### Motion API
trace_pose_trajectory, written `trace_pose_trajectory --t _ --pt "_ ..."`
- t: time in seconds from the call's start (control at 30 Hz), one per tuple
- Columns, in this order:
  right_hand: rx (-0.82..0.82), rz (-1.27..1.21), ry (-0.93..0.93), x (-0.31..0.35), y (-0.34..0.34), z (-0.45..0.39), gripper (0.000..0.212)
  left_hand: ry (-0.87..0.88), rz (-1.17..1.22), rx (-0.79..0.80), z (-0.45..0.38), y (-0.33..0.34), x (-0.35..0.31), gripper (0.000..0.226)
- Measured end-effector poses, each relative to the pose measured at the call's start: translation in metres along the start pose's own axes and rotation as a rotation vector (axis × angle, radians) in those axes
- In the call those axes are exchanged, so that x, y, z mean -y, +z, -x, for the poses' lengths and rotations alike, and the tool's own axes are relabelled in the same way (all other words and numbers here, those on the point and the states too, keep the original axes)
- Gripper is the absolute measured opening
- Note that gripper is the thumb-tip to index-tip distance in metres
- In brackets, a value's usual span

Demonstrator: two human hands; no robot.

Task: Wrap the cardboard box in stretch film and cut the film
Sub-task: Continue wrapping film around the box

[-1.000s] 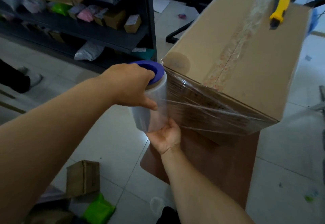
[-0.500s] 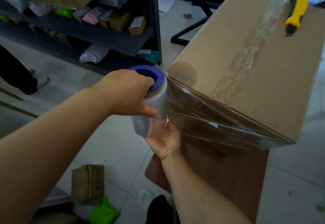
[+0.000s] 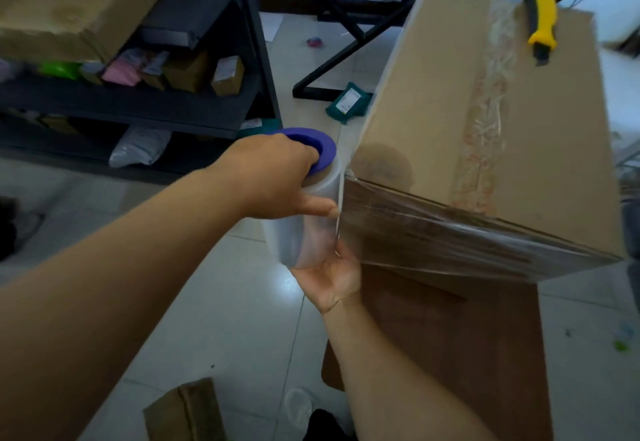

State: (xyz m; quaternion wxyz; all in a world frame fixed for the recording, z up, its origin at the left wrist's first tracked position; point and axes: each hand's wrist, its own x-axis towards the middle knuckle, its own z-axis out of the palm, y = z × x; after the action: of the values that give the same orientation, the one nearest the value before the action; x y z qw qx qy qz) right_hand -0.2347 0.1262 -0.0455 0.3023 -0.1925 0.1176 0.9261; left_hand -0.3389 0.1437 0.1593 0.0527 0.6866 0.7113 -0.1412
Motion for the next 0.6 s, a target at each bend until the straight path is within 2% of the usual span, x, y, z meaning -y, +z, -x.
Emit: trace_pose_trajectory --t 0.2,0.33,0.53,0.6 --pt "-0.046 0.000 -0.023 0.001 -0.016 -0.019 0.035 0.019 -0.011 0.064 -0.017 0.007 0.008 0.056" --pt "-0.012 0.002 -0.013 0.001 -0.015 -0.023 0.043 0.008 -0.024 0.076 -0.026 0.010 0.012 0.063" --pt "0.010 0.022 -0.024 0.004 -0.006 -0.030 0.035 0.024 -0.037 0.064 -0.034 0.007 0.016 0.062" --pt "0.026 0.012 -0.041 0.004 -0.006 -0.032 0.038 0.047 -0.037 0.065 -0.038 0.008 0.018 0.064"
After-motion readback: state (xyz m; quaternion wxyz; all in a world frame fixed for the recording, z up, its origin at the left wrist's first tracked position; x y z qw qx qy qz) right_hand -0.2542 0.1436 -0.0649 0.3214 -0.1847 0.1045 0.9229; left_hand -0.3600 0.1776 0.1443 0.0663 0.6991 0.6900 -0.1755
